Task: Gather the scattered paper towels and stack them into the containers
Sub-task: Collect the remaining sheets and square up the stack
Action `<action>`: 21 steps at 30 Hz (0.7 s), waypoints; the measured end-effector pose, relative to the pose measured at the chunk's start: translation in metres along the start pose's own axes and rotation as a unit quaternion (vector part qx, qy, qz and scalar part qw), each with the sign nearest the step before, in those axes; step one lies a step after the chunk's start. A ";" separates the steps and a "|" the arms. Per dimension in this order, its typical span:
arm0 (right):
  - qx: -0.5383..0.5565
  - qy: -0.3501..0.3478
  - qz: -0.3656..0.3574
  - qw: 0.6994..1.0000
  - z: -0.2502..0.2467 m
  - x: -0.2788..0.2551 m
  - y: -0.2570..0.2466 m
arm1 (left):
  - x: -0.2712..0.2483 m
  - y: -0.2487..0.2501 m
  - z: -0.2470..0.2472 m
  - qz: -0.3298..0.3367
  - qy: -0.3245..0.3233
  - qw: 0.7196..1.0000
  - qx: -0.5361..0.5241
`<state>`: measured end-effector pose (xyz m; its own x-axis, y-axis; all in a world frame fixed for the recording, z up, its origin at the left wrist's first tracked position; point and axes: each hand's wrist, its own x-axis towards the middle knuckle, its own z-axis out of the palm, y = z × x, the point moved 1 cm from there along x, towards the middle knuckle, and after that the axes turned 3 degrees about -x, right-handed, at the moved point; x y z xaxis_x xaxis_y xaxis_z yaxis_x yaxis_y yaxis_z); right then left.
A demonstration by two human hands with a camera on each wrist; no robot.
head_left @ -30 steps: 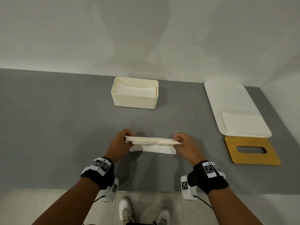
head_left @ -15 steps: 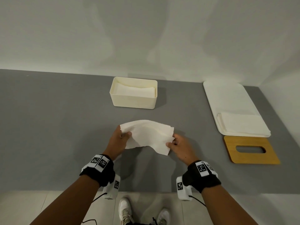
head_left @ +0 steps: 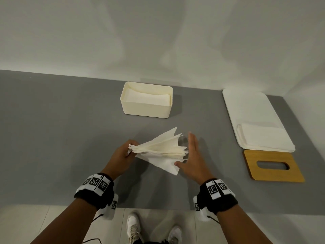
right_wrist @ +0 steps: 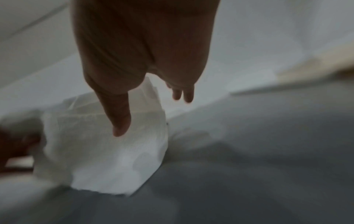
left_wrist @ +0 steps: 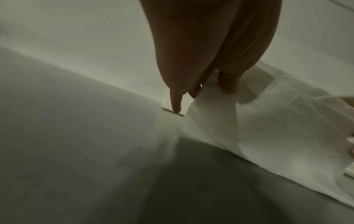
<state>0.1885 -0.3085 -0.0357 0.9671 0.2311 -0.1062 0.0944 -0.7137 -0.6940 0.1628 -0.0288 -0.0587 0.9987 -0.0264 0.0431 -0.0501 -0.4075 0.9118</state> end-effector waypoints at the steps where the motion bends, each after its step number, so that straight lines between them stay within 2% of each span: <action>1: -0.100 0.005 -0.048 0.994 -0.002 0.001 -0.008 | 0.002 0.002 -0.002 0.003 -0.009 1.000 0.006; 4: -0.313 0.037 -0.196 0.929 -0.003 0.004 -0.038 | 0.006 0.013 -0.008 0.019 -0.028 0.999 0.022; 6: -0.393 0.003 -0.227 0.891 0.001 0.012 -0.048 | 0.007 0.018 -0.008 0.032 -0.036 0.999 0.020; 8: -0.420 -0.051 -0.212 0.881 0.002 0.024 -0.056 | 0.008 0.018 -0.008 0.034 -0.037 0.999 0.005; 10: -0.403 -0.084 -0.186 0.892 0.000 0.031 -0.063 | 0.008 0.012 -0.008 0.029 -0.024 0.999 -0.020; 12: -0.339 -0.098 -0.154 0.923 -0.003 0.032 -0.069 | 0.010 0.008 -0.009 0.007 0.022 0.999 -0.047; 14: -0.237 -0.118 -0.087 0.960 -0.006 0.032 -0.074 | 0.015 0.012 -0.010 -0.042 0.105 0.987 -0.117; 16: -0.058 -0.139 0.002 0.988 -0.010 0.033 -0.072 | 0.022 0.020 -0.010 -0.107 0.171 0.961 -0.190; 17: 0.059 -0.146 0.047 0.986 -0.011 0.033 -0.070 | 0.024 0.027 -0.009 -0.152 0.171 0.946 -0.231; 18: 0.171 -0.152 0.083 0.970 -0.011 0.033 -0.068 | 0.025 0.032 -0.005 -0.193 0.143 0.927 -0.288; 19: 0.258 -0.158 0.106 0.947 -0.010 0.032 -0.066 | 0.025 0.037 0.001 -0.229 0.087 0.899 -0.362; 21: 0.337 -0.184 0.135 0.913 -0.001 0.031 -0.059 | 0.022 0.053 0.015 -0.269 -0.045 0.832 -0.482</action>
<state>0.2127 -0.2597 0.0032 0.7768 0.4023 -0.4844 -0.4227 -0.2370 -0.8747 0.1816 -0.0644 -0.0153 0.8682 -0.1635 -0.4685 0.4763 0.5391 0.6946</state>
